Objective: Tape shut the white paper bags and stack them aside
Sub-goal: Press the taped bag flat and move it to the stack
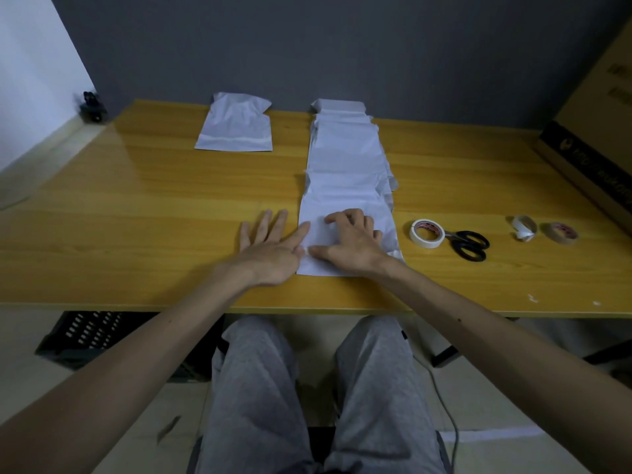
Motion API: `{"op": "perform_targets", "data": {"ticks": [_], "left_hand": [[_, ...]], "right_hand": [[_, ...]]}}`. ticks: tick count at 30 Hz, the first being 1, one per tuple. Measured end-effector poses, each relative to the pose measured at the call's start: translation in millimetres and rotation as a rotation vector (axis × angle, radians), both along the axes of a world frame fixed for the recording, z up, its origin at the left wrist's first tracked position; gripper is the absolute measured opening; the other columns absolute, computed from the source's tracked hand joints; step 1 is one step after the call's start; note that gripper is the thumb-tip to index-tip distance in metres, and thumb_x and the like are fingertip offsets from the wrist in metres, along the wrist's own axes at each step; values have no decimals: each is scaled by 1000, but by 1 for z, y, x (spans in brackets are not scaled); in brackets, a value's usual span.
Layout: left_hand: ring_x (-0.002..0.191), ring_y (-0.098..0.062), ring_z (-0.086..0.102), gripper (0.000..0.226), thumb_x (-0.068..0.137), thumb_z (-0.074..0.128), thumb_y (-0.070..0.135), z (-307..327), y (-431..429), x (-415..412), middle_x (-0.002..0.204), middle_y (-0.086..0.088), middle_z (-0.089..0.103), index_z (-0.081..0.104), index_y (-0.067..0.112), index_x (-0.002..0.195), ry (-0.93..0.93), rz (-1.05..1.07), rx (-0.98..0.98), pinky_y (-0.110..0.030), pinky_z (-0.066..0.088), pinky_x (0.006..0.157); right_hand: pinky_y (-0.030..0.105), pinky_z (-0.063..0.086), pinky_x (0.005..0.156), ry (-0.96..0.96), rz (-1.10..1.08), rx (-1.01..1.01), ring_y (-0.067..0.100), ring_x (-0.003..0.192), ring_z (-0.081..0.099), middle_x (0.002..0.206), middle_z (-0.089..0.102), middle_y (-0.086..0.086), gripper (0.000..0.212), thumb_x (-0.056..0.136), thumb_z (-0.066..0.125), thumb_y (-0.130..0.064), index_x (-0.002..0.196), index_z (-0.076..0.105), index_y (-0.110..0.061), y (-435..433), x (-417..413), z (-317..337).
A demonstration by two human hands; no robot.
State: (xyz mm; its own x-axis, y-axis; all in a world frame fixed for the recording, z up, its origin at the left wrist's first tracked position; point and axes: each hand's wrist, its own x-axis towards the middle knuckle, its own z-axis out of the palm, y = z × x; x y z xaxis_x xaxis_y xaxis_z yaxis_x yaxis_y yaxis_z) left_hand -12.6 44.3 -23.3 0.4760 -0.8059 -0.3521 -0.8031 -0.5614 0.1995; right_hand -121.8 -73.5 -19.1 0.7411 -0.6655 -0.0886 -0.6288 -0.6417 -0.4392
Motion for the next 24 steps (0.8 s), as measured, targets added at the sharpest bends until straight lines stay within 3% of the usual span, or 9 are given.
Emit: {"op": "perform_targets", "data": {"ticks": [5, 12, 24], "left_hand": [[143, -20, -28, 50, 103, 18, 44, 6, -3, 4, 158, 4, -24, -2, 51, 148, 59, 8, 7, -52, -16, 114], [145, -17, -19, 45, 103, 21, 42, 2, -8, -2, 161, 2, -11, 17, 50, 147, 51, 108, -128, -52, -13, 115], [143, -17, -28, 47, 103, 10, 47, 0, -4, 3, 157, 3, -27, -5, 53, 147, 20, 55, 1, -51, -15, 114]], "right_hand": [[34, 24, 99, -8, -75, 90, 24, 130, 23, 134, 28, -1, 78, 69, 75, -50, 134, 39, -29, -2, 6, 6], [33, 25, 99, 21, -89, 43, 25, 127, 24, 132, 27, 1, 81, 70, 71, -58, 137, 35, -27, 2, 11, 5], [35, 24, 101, -18, -91, 78, 24, 129, 25, 134, 29, 1, 81, 69, 76, -51, 136, 36, -29, -2, 6, 5]]}}
